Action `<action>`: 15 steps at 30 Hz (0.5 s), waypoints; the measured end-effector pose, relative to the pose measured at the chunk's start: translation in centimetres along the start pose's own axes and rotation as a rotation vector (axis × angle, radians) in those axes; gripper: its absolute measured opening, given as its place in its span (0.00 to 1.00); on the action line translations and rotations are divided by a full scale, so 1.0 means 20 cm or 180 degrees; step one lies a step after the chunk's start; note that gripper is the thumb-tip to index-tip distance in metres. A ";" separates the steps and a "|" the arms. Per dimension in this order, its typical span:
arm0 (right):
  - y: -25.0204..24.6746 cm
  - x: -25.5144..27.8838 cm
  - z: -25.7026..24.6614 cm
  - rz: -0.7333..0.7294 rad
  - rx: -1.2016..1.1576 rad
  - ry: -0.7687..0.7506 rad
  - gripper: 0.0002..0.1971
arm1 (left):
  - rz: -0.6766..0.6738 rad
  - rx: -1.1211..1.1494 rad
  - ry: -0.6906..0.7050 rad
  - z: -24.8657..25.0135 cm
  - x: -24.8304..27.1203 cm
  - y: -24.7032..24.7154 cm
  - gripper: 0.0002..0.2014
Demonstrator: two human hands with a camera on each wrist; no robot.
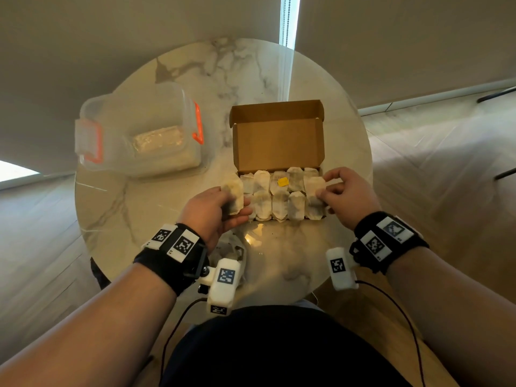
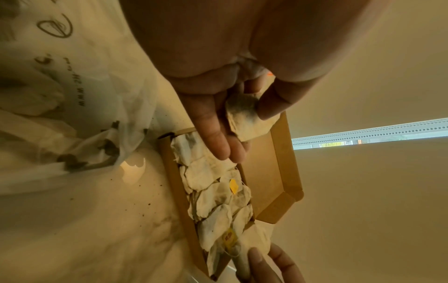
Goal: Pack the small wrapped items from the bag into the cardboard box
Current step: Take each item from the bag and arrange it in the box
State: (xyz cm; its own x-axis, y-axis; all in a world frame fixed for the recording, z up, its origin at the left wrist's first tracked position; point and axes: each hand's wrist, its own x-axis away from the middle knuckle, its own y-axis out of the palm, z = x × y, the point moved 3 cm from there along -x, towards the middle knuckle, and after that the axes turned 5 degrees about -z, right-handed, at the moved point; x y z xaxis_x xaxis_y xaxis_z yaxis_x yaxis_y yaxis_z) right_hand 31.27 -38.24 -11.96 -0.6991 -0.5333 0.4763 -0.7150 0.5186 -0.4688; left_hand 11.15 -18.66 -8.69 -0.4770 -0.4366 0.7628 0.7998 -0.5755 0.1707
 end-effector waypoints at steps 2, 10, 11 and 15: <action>0.03 -0.01 0.05 -0.0043 0.0143 0.0108 0.12 | 0.0023 -0.0024 -0.0027 -0.01 0.01 -0.02 0.10; 0.12 -0.01 0.11 0.0086 0.1073 -0.0272 0.10 | 0.0032 0.0141 -0.0083 -0.03 0.01 0.00 0.13; 0.12 -0.02 0.11 0.0068 0.1185 -0.0315 0.10 | 0.0019 0.0160 -0.0098 -0.03 0.01 0.01 0.13; 0.14 -0.03 0.11 -0.0004 0.1388 -0.0476 0.07 | -0.0118 0.0039 -0.0134 -0.04 0.00 0.05 0.13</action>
State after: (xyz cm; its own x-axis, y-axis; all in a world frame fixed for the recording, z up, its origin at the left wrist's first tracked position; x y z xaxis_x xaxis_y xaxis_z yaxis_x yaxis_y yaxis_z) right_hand 29.69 -38.08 -15.16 -0.6671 -0.6411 0.3795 -0.6255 0.2052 -0.7527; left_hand 11.56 -19.77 -9.09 -0.4907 -0.3855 0.7814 0.7864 -0.5822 0.2066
